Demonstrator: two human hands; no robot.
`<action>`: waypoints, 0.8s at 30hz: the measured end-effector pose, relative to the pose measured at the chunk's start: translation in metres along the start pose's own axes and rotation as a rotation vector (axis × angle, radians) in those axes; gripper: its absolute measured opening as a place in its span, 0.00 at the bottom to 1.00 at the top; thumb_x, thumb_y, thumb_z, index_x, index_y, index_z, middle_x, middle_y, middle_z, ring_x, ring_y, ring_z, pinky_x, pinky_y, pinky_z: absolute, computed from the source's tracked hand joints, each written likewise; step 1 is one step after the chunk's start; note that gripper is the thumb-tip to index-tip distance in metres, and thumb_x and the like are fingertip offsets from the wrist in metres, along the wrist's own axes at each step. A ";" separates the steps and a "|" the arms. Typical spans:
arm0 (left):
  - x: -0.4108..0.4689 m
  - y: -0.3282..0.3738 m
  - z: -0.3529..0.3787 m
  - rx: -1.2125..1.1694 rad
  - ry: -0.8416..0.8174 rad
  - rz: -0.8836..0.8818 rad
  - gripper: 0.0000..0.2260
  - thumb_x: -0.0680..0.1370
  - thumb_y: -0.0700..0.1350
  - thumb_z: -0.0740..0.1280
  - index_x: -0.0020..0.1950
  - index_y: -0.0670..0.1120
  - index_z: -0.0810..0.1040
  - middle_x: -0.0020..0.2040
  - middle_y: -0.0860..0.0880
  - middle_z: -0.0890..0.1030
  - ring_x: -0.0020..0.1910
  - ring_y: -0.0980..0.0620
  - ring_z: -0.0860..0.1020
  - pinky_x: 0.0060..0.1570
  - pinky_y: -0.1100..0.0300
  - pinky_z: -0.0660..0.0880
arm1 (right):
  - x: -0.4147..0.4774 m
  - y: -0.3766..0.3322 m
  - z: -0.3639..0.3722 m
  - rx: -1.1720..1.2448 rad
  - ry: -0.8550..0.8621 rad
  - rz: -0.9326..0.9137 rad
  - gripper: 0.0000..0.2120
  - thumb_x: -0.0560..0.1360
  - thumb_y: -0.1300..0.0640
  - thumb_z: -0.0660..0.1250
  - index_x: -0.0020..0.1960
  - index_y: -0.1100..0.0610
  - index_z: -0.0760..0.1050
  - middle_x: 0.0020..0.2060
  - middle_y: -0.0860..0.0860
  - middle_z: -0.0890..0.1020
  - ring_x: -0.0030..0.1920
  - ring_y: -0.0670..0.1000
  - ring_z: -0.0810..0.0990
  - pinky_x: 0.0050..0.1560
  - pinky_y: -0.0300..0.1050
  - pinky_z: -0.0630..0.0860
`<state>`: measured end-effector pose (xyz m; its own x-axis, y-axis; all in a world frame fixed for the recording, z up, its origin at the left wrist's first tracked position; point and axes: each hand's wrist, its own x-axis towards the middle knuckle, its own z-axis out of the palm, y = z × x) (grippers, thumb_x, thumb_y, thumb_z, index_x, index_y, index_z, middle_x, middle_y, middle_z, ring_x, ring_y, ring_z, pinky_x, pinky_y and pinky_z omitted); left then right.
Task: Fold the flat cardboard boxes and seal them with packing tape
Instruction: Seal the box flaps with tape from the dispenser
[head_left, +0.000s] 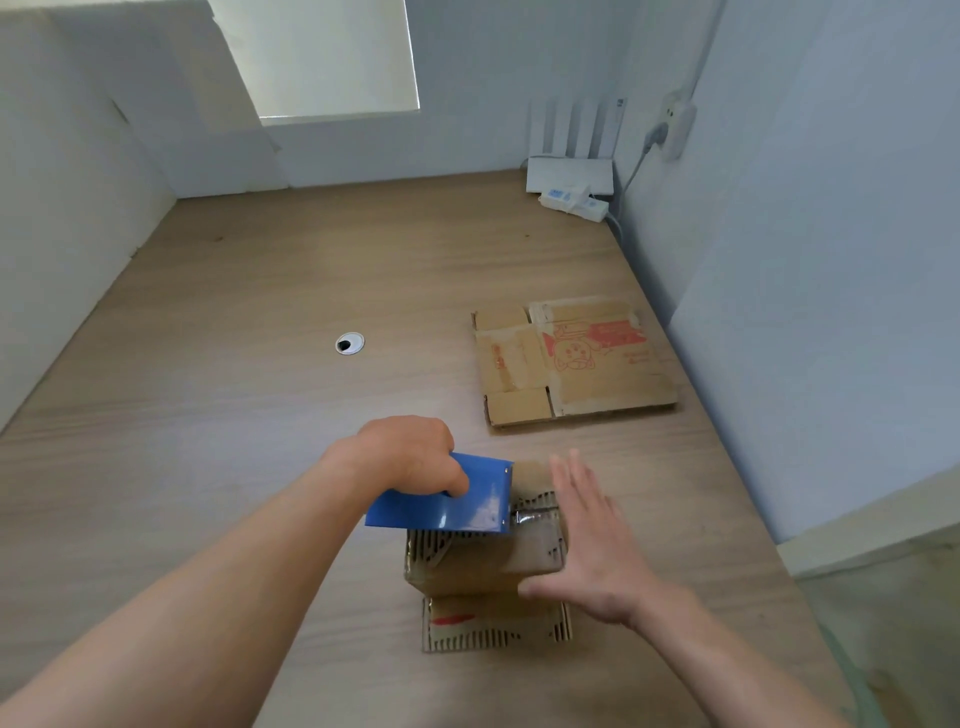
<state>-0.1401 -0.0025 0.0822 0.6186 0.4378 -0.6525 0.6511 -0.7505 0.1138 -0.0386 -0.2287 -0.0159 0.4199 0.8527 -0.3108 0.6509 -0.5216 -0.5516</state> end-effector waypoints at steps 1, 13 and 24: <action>-0.001 -0.001 0.000 -0.005 0.000 0.001 0.12 0.69 0.56 0.68 0.44 0.48 0.77 0.42 0.50 0.79 0.43 0.49 0.77 0.39 0.56 0.69 | 0.005 -0.002 -0.002 -0.102 -0.022 -0.061 0.68 0.61 0.29 0.73 0.76 0.45 0.24 0.75 0.45 0.25 0.76 0.47 0.26 0.77 0.52 0.36; -0.016 -0.019 0.006 -0.167 0.013 0.033 0.13 0.72 0.55 0.69 0.52 0.49 0.79 0.48 0.49 0.80 0.46 0.50 0.77 0.43 0.54 0.73 | 0.033 0.005 -0.011 -0.322 -0.185 -0.202 0.61 0.65 0.24 0.64 0.78 0.48 0.28 0.78 0.43 0.31 0.77 0.47 0.28 0.80 0.53 0.46; -0.043 -0.094 0.011 -0.289 -0.044 -0.080 0.10 0.74 0.51 0.71 0.49 0.45 0.80 0.49 0.46 0.81 0.43 0.50 0.75 0.41 0.56 0.68 | 0.028 -0.001 -0.015 -0.550 -0.230 -0.208 0.55 0.72 0.23 0.53 0.75 0.53 0.21 0.75 0.50 0.24 0.75 0.51 0.23 0.75 0.49 0.31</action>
<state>-0.2325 0.0434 0.0910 0.5450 0.4633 -0.6988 0.7990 -0.5395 0.2654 -0.0184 -0.2052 -0.0127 0.1422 0.8906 -0.4320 0.9600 -0.2304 -0.1590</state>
